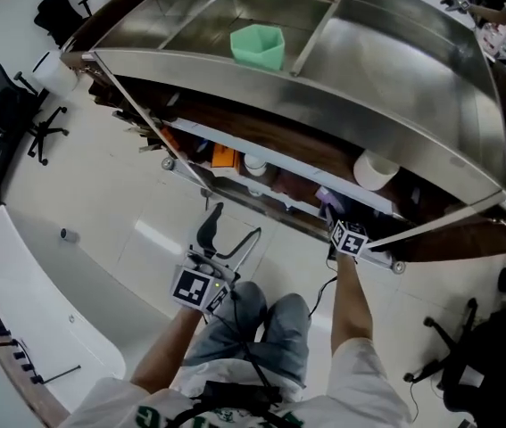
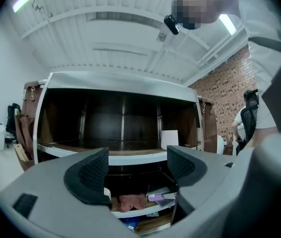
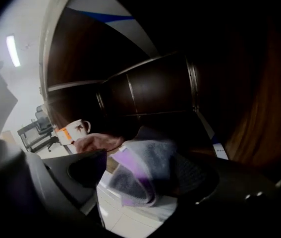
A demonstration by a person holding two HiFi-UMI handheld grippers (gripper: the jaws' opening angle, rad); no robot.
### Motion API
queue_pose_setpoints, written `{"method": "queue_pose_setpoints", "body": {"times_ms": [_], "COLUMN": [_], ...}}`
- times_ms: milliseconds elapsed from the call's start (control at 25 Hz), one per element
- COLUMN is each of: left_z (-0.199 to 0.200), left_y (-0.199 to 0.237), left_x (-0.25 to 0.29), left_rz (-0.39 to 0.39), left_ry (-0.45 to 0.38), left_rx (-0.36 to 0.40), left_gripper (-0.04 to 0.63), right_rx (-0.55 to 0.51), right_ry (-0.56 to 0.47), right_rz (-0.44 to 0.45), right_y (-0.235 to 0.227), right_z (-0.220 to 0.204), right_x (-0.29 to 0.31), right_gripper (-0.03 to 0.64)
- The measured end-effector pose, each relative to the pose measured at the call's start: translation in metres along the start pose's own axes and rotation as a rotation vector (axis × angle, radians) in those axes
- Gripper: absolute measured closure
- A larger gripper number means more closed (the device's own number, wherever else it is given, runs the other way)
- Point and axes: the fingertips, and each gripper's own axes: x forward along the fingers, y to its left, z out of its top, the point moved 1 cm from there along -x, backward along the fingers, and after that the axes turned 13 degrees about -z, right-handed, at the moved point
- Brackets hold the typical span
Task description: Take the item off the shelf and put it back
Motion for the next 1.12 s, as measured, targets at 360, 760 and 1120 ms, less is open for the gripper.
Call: {"method": "queue_pose_setpoints", "body": {"times_ms": [360,760,1120], "left_z": [0.096,0.193,0.243], "left_y": [-0.02,-0.054,-0.059], "left_x": [-0.008,-0.018,-0.035], "left_rz": [-0.045,-0.14,-0.152], "left_ry": [0.034,0.017,-0.009], "left_rx": [-0.053,0.009,0.057], "left_gripper": [0.239,0.239,0.239], "right_rx": [0.053,0.103,0.084], "right_ry": [-0.151,-0.382,-0.591], "right_rz": [0.112,0.147,0.119], "right_y": [0.063,0.084,0.082], "right_z": [0.085,0.238,0.334], "right_x": [-0.218,-0.433,-0.54], "right_gripper": [0.164,0.187,0.196]}}
